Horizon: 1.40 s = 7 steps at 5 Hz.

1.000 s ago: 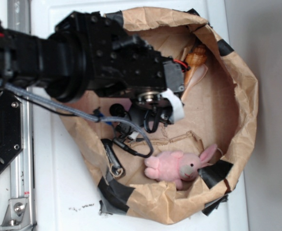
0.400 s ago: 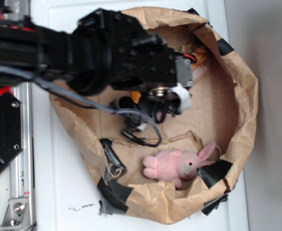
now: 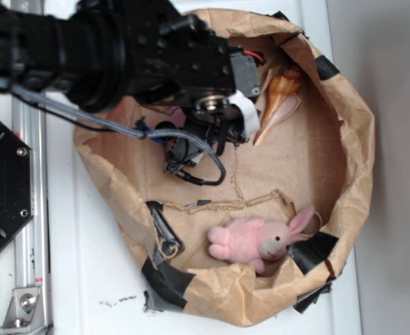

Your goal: Grab the yellow duck.

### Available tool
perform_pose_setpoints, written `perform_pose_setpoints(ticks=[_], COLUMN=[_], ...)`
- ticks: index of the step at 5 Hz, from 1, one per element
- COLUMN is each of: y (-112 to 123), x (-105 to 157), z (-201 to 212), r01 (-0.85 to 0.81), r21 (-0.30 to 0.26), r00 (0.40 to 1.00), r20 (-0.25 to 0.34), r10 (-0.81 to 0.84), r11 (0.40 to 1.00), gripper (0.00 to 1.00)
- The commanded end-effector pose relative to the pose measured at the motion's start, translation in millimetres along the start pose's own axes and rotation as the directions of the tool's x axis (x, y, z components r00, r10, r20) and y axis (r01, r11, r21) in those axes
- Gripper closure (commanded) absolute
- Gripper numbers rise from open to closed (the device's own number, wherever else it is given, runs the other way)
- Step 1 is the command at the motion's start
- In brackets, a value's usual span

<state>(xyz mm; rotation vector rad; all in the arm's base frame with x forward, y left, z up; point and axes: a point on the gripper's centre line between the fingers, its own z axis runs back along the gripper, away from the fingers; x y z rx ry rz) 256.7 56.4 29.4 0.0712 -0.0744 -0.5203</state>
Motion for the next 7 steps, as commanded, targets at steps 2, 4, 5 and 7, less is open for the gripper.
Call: perform_pose_setpoints(ticks=[2,4,5,7], y=[1.0,-7.8,-5.4,-3.4], x=[-1.3,9.9,16.7,17.9], z=[19.3,101.0,130.0,124.0], r01=[-0.005,-0.194,-0.429,-0.582], r21=[0.062,-0.035,-0.052,-0.082], r00=[0.999,0.975,0.903,0.812], r20=[0.051,0.104,-0.043,-0.015], r10=[0.002,0.196,0.427,0.583], r11=[0.998,0.980,0.902,0.809], gripper=[1.00,1.00,1.00,1.00])
